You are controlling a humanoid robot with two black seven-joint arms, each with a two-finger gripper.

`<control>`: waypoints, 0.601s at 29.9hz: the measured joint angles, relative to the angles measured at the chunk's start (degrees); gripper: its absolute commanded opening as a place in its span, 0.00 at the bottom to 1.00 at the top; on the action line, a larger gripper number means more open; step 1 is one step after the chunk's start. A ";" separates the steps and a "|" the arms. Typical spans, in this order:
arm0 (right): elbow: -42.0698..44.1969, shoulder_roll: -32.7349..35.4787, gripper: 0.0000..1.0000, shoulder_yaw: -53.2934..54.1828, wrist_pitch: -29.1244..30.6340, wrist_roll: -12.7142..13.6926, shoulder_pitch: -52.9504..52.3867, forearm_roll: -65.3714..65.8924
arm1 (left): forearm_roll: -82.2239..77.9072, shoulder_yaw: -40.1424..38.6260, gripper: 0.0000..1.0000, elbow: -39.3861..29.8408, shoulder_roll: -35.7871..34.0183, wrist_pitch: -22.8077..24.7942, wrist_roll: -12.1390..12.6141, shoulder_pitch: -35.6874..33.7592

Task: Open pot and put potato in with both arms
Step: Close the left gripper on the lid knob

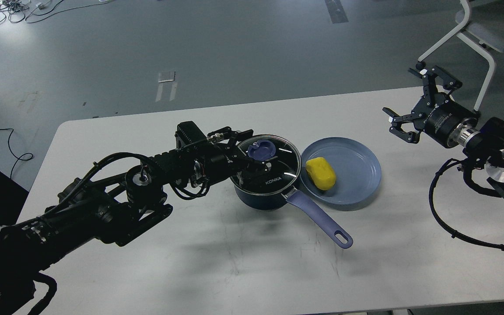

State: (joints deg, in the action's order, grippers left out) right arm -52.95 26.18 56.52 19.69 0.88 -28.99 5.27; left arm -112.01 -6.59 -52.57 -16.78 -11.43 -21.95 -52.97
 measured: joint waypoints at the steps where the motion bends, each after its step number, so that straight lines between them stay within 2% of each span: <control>1: 0.04 0.03 1.00 -0.04 0.00 0.00 0.05 0.00 | 0.02 0.03 0.98 0.01 0.00 0.00 -0.04 0.02; 18: 0.32 0.38 1.00 -0.35 0.00 0.00 0.87 0.00 | 0.92 2.00 0.98 -0.01 0.00 -0.17 -0.44 -0.02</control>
State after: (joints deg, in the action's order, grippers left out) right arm -52.64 26.56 56.16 19.69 0.88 -28.11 5.28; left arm -111.09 -4.58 -52.58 -16.79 -11.60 -22.39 -52.99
